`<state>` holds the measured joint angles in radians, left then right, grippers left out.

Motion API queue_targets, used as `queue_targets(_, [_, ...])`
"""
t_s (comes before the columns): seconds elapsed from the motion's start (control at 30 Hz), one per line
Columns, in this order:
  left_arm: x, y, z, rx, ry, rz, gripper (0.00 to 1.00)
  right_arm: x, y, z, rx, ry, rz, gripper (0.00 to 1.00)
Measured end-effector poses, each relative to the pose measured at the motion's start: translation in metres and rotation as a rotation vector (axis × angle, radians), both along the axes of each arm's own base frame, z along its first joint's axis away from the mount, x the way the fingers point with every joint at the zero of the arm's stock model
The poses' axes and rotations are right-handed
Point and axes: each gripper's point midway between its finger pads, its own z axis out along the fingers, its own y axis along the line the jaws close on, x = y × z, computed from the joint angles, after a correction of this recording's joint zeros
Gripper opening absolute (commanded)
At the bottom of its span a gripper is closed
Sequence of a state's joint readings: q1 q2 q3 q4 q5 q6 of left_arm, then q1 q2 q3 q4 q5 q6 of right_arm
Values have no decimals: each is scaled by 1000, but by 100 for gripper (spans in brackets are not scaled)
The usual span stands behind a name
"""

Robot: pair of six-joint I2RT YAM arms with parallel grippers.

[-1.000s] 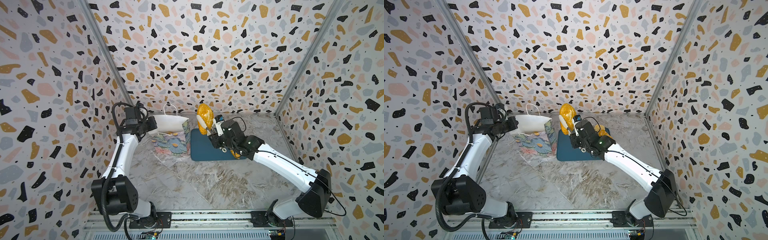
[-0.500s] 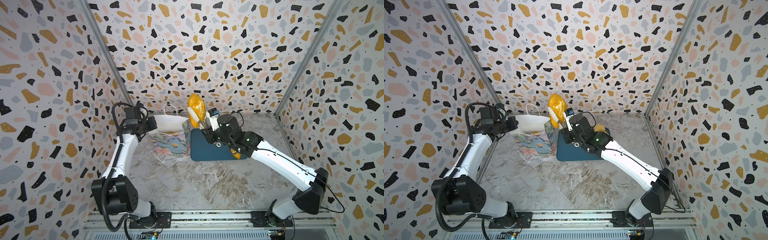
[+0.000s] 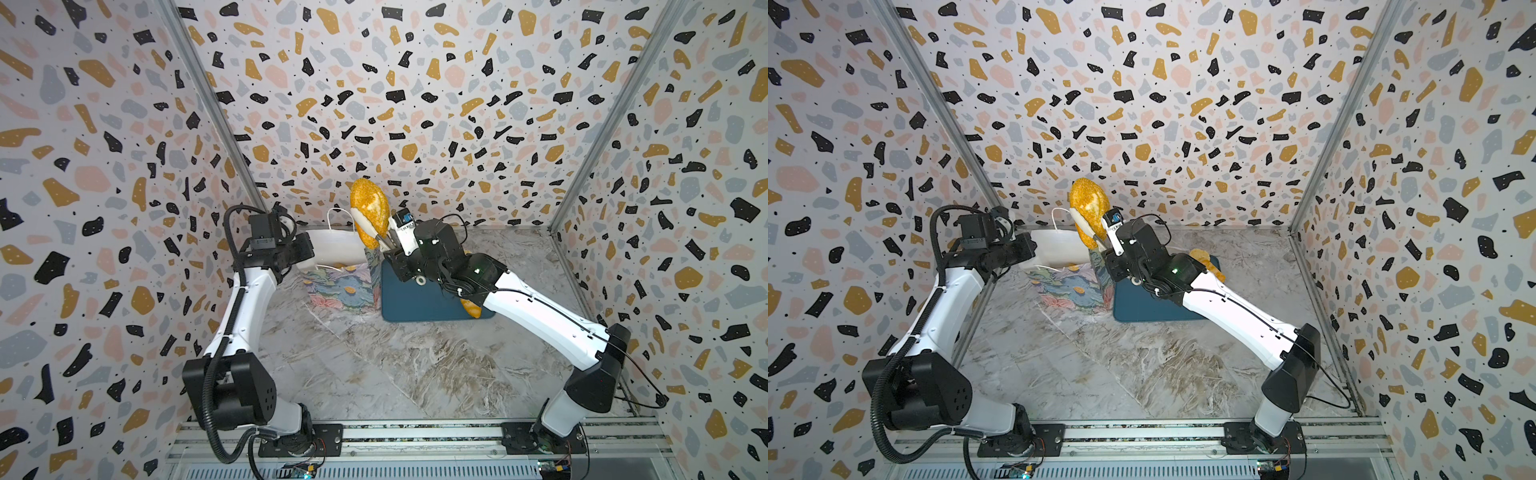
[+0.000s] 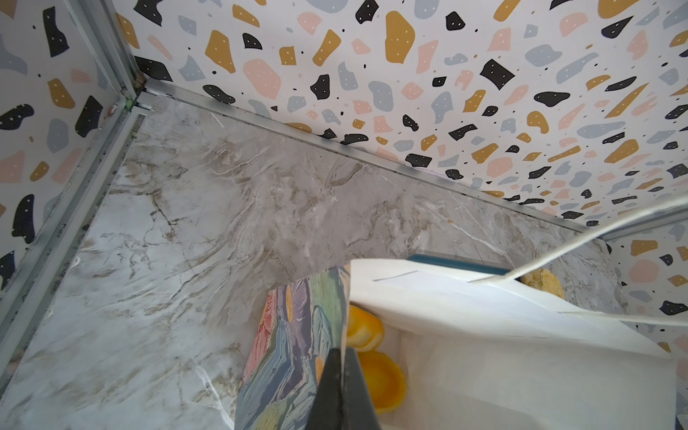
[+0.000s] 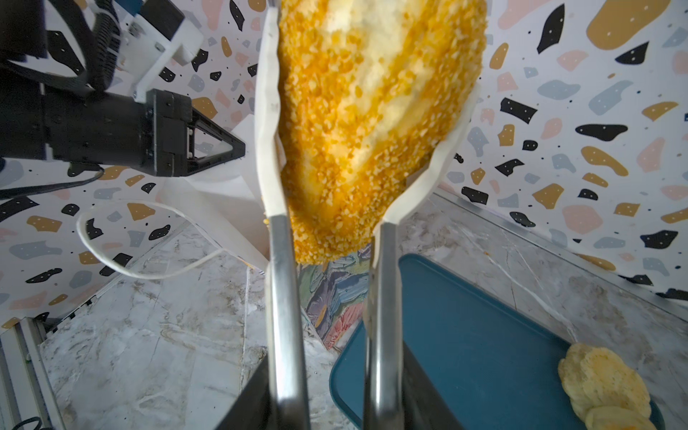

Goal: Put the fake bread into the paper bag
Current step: 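Carry the bun in the tongs over the paper bag opening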

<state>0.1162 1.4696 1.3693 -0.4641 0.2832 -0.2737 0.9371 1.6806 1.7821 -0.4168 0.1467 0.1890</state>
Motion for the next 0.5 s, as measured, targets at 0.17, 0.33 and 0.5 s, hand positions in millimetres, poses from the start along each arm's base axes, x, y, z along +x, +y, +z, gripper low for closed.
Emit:
queue_targets(0.17, [0,0,0,0,0,0,0,1,17,5,-19,-36,33,30])
queue_targets(0.33, [0,0,0,0,0,0,0,2,34,-6,-60,-55,67,30])
queue_targets(0.5, [0,0,0,0,0,0,0,4,50,-20,-103,-58,95,30])
